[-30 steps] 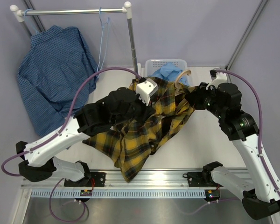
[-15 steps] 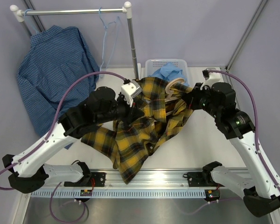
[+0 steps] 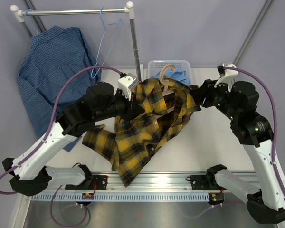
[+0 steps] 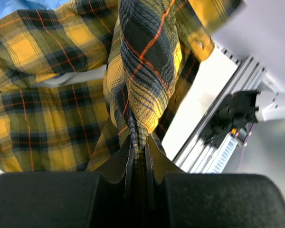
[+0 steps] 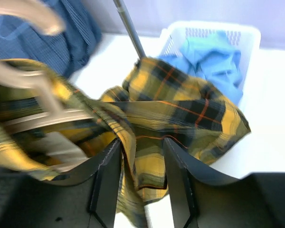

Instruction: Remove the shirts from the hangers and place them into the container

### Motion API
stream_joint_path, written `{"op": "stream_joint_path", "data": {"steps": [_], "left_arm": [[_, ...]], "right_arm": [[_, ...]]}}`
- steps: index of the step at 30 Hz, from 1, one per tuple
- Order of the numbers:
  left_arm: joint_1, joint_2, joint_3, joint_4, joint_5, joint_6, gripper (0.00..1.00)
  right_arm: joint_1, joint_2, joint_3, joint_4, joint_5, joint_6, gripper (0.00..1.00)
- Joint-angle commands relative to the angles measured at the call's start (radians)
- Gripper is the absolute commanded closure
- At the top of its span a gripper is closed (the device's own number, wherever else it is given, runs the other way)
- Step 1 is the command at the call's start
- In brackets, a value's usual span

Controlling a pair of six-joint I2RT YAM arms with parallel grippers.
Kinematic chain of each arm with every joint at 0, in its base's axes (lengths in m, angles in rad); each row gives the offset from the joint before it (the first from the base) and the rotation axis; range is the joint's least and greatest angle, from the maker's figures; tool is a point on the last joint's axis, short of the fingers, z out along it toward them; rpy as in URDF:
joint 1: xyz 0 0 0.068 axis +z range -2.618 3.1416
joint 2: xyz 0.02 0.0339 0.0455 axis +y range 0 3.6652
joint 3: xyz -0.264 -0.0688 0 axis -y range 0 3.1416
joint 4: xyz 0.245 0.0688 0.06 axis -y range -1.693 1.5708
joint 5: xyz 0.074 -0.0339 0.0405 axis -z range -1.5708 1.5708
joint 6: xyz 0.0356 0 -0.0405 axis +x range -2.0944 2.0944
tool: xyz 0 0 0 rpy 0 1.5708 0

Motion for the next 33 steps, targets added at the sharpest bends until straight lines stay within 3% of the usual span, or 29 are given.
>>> {"op": "stream_joint_path", "data": {"steps": [1, 5, 8, 10, 14, 19, 33], "left_arm": [[0.004, 0.031, 0.063, 0.117, -0.026, -0.059, 1.0], [0.005, 0.068, 0.085, 0.14, 0.003, -0.068, 1.0], [0.005, 0.09, 0.091, 0.14, 0.006, -0.076, 1.0], [0.005, 0.094, 0.092, 0.14, 0.001, -0.087, 1.0], [0.005, 0.108, 0.101, 0.14, 0.01, -0.099, 1.0], [0.001, 0.125, 0.124, 0.142, 0.046, -0.097, 1.0], [-0.019, 0.125, 0.131, 0.142, 0.044, -0.087, 1.0]], "right_arm": [[-0.008, -0.039, 0.081, 0.015, -0.069, -0.03, 0.48], [-0.005, -0.053, 0.081, 0.071, -0.131, 0.012, 0.41], [-0.007, -0.058, 0.099, 0.078, 0.011, -0.005, 0.33], [-0.007, -0.038, 0.127, 0.058, 0.026, -0.036, 0.33], [-0.001, 0.008, 0.156, 0.07, -0.216, -0.005, 0.36], [0.024, 0.034, 0.055, 0.177, -0.221, 0.074, 0.4], [0.088, 0.166, 0.082, 0.2, -0.234, 0.099, 0.47]]}}
